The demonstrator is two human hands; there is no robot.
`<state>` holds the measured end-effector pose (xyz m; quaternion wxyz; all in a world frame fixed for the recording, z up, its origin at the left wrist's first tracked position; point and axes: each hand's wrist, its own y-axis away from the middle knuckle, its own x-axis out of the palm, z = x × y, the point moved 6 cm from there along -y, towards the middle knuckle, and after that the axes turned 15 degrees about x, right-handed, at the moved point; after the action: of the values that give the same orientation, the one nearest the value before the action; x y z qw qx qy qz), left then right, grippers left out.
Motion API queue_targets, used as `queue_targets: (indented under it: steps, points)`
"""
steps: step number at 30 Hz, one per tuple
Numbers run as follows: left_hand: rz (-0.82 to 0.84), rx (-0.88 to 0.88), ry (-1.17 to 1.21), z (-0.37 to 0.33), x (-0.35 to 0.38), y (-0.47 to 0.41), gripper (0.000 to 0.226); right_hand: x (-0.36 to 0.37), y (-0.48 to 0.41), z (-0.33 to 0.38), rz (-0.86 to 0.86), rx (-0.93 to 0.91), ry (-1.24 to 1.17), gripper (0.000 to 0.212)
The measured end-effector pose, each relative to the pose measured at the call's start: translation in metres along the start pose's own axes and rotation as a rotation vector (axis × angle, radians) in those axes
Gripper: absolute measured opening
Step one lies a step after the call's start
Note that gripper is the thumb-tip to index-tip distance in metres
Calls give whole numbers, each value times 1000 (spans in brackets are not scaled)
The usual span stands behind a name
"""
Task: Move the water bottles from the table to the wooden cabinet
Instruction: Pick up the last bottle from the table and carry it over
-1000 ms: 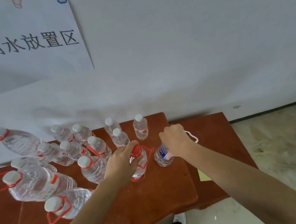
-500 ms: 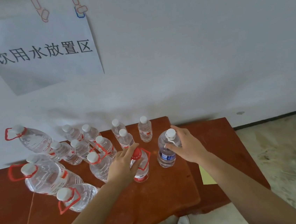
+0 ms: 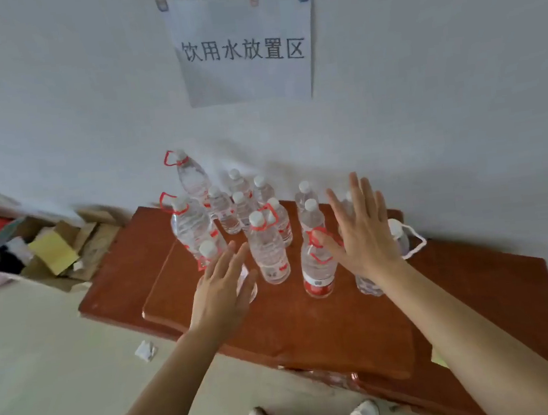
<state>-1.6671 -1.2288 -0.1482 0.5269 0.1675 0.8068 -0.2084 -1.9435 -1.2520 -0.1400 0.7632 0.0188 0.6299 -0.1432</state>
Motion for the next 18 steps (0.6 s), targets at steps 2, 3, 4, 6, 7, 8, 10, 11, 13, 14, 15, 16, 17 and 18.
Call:
queue_targets:
  steps: [2,3,4,6,7,8,10,11,13,14,15,16,17,18]
  points:
    - [-59,-63,-104,19,-33,51,60,4,13,56,0,-101,-67,84]
    - [-59,-81,-131,27,-41,65,60,6,21,73,11,-128,-93,84]
    - [-73,-126,-181,41,-61,93,59,5,36,108,21,-180,-141,84]
    - [-109,-198,-252,62,-95,125,60,6,60,157,33,-254,-197,85]
    - [-154,-255,-289,75,-119,148,60,1,75,190,28,-307,-205,85]
    - [-189,-318,-316,87,-142,174,61,-3,89,221,20,-363,-212,85]
    - [-262,-435,-429,111,-186,241,62,-13,126,290,32,-479,-241,87]
    - [-304,-516,-473,125,-208,291,63,-21,155,332,12,-549,-259,88]
    - [-354,-626,-553,146,-244,377,65,-29,204,408,-4,-643,-288,92]
    - [-356,-673,-587,155,-258,418,66,-30,231,442,4,-687,-293,93]
    - [-365,-772,-594,166,-285,491,68,-30,279,504,12,-765,-315,94]
    - [-357,-797,-612,170,-295,517,70,-29,295,528,24,-787,-327,95]
    - [-365,-851,-623,175,-310,559,72,-33,323,565,13,-835,-334,96]
    - [-408,-947,-655,175,-330,632,72,-36,377,622,39,-955,-327,96]
